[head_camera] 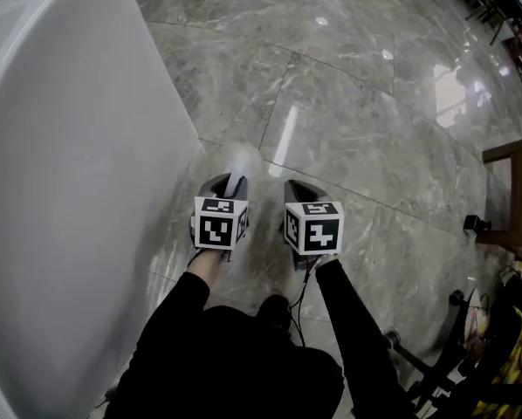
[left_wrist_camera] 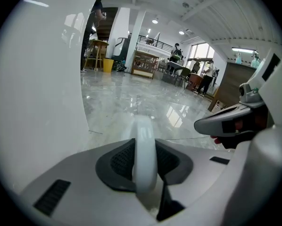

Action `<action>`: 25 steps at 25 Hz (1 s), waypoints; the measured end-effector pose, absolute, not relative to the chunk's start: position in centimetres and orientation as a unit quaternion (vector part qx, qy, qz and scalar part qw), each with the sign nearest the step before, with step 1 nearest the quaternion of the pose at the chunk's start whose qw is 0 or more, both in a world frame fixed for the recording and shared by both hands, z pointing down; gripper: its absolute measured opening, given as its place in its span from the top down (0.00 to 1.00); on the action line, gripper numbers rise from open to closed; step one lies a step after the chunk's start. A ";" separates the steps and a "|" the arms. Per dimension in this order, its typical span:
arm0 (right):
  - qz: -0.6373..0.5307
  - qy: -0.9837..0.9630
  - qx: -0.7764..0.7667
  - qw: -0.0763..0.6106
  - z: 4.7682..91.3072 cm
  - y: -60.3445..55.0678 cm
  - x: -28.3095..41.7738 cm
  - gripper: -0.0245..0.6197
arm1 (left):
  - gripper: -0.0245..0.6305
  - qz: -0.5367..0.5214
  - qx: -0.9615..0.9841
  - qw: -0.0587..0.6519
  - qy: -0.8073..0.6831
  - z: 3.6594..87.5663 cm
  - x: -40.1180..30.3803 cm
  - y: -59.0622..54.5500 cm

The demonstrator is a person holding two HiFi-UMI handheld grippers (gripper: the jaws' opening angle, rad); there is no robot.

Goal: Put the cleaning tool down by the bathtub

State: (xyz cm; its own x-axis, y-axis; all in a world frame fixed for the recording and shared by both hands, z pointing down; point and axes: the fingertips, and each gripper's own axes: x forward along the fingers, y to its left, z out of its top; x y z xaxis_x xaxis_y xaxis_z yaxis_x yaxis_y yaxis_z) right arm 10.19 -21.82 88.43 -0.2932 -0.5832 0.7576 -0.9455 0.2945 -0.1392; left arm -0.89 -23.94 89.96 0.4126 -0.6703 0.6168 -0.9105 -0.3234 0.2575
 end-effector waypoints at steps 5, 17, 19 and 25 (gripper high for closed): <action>0.302 -0.742 0.514 0.307 90.0 -21.6 9.5 0.96 | 0.82 0.206 0.783 0.298 -0.506 91.0 -1.4 -24.4; 0.302 -0.748 0.508 0.303 90.5 -21.2 8.2 0.96 | 0.82 0.239 0.770 0.293 -0.514 93.3 -2.1 -24.9; 0.305 -0.747 0.508 0.302 90.5 -21.0 8.2 0.96 | 0.82 0.242 0.767 0.297 -0.514 93.7 -2.1 -24.9; 0.309 -0.744 0.512 0.299 90.7 -20.9 8.9 0.96 | 0.82 0.247 0.763 0.297 -0.519 94.4 -2.0 -25.2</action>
State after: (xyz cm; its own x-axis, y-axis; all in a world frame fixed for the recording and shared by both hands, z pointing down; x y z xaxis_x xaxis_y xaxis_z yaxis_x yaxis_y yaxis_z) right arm 8.88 -20.91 90.65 -0.2982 -0.5766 0.7607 -0.9459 0.2851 -0.1547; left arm -1.95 -25.24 94.43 0.3397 -0.6446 0.6849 -0.9380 -0.2851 0.1970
